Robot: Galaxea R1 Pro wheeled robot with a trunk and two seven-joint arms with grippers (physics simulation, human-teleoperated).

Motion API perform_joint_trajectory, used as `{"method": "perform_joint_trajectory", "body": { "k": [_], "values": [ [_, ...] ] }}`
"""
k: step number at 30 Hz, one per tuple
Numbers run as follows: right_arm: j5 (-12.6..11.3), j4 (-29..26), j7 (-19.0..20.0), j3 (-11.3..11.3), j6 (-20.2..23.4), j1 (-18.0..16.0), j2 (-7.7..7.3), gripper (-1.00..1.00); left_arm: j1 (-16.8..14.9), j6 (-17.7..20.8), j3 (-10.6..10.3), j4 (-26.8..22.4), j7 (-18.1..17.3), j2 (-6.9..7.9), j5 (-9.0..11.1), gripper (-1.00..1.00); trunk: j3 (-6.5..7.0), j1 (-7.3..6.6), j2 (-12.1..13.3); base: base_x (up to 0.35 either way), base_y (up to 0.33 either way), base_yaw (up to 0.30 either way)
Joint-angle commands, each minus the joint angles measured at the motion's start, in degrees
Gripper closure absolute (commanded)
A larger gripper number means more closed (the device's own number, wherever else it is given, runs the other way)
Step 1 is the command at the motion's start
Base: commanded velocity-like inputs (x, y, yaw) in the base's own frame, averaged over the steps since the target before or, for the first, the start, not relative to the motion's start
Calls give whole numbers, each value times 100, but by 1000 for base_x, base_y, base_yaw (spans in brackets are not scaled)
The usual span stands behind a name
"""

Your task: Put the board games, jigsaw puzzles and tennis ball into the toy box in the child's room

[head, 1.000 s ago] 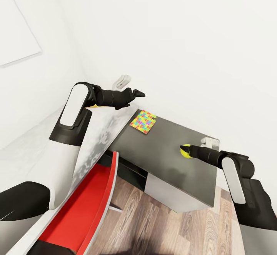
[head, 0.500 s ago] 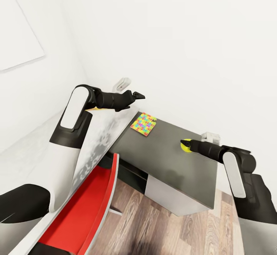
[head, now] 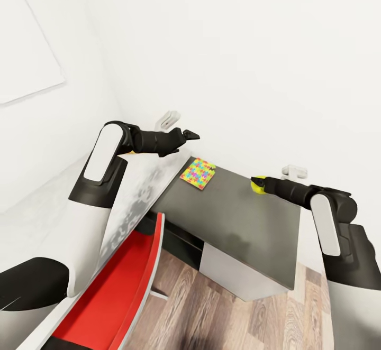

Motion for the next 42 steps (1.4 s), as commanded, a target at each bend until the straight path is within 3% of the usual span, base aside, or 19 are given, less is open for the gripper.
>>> {"method": "perform_joint_trajectory", "body": {
  "k": [1, 5, 13, 19, 32, 42],
  "values": [
    [-11, -5, 13, -8, 28, -67, -8, 100, 2, 6, 0, -22, 60, -2, 50, -100, 1, 3, -8, 0, 0, 64],
    [-84, -6, 15, -14, 28, -180, -21, 100, 22, 4, -5, -72, 63, -2, 39, -100, 36, 3, -8, 0, 0, 72],
    [-568, -8, 11, -14, 28, -386, -47, 100, 155, 4, 3, -309, 54, 3, 25, -100, 107, 3, -8, 0, 0, 95],
    [-763, -9, 10, -12, 28, -462, -68, 100, 392, 8, 11, -845, 64, 11, 23, -100, 161, 3, -8, 0, 0, 111],
    [-858, -7, 10, 8, 28, -572, -176, 100, 738, 22, 168, -1429, 98, 15, 63, -100, 276, 3, -8, 0, 0, 127],
    [-872, -1, 10, 43, 28, -585, -191, 100, 1321, 31, 215, -1715, 67, 16, 74, -100, 358, 3, -8, 0, 0, 155]
  ]
}}
